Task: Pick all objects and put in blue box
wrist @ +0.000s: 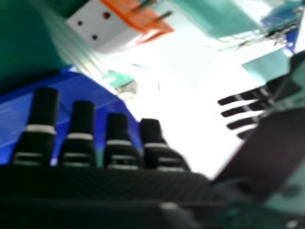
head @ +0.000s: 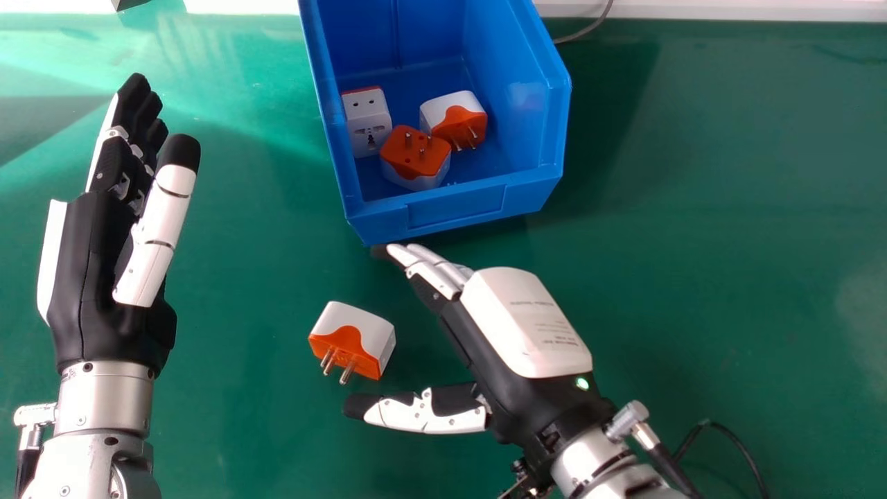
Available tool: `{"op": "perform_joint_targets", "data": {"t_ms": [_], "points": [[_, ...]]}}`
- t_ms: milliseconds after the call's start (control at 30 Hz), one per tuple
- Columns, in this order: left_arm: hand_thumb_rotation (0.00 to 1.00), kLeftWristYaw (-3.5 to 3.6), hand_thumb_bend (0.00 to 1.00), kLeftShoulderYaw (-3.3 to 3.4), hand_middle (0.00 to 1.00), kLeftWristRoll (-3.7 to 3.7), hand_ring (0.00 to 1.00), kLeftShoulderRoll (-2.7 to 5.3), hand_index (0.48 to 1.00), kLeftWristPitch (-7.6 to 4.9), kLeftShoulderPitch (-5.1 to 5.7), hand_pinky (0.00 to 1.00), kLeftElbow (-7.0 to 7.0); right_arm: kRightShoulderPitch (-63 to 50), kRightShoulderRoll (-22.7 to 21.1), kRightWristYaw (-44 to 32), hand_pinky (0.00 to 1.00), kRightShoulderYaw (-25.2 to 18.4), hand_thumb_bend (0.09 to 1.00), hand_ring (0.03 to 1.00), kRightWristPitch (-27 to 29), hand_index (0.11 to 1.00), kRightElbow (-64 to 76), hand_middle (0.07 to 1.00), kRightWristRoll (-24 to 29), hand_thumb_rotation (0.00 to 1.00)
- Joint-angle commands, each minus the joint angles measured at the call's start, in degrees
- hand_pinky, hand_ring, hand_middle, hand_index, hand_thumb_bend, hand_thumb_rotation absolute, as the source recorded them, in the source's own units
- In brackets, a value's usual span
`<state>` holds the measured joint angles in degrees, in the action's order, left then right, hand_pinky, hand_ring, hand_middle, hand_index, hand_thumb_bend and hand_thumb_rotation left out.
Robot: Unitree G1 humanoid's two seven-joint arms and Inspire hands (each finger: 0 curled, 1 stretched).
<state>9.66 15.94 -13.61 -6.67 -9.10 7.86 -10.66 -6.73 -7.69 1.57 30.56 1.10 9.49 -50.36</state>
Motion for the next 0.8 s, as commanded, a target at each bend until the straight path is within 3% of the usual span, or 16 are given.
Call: {"op": "perform_joint_targets", "data": {"t_ms": [0, 167, 300, 500, 700, 767], "points": [[0.63, 0.08, 0.61, 0.00, 0.98, -0.34, 1.00, -0.66, 0.949, -0.21, -0.65, 1.00, -1.03, 1.34, 0.34, 0.01, 0.69, 0.69, 0.512, 0.823, 0.10, 0.871, -0.40, 0.878, 0.08, 0.51], [0.63, -0.21, 0.63, 0.01, 0.98, -0.59, 0.99, -0.47, 0.946, 0.21, -1.02, 1.00, -1.14, 2.84, -0.01, 0.46, 0.66, 1.50, 0.515, 0.796, 0.28, 0.841, -2.54, 0.848, -0.04, 0.47], [0.62, 0.32, 0.64, 0.06, 0.98, -0.96, 0.99, -0.56, 0.942, -0.02, -1.24, 1.00, -0.79, 3.98, -0.07, 0.16, 0.66, 2.06, 0.520, 0.789, -0.32, 0.832, -3.58, 0.840, -0.57, 0.47], [0.62, 0.11, 0.64, 0.11, 0.98, -0.50, 0.99, -0.74, 0.945, 0.22, -1.64, 1.00, -0.69, 6.41, 0.87, 1.12, 0.65, 3.01, 0.534, 0.770, -1.42, 0.812, -6.59, 0.821, -1.30, 0.45], [0.62, 0.81, 0.63, 0.19, 0.98, -1.15, 1.00, -0.94, 0.950, -0.01, -1.87, 1.00, -0.17, 9.66, 2.57, 1.30, 0.64, 3.86, 0.542, 0.761, -4.00, 0.800, -9.99, 0.812, -1.97, 0.43], [0.62, 1.00, 0.62, 0.22, 0.99, -0.98, 1.00, -1.13, 0.956, -0.22, -1.81, 1.00, -0.10, 10.58, 2.86, 1.62, 0.64, 4.13, 0.543, 0.758, -4.51, 0.793, -11.03, 0.808, -2.32, 0.42]]}}
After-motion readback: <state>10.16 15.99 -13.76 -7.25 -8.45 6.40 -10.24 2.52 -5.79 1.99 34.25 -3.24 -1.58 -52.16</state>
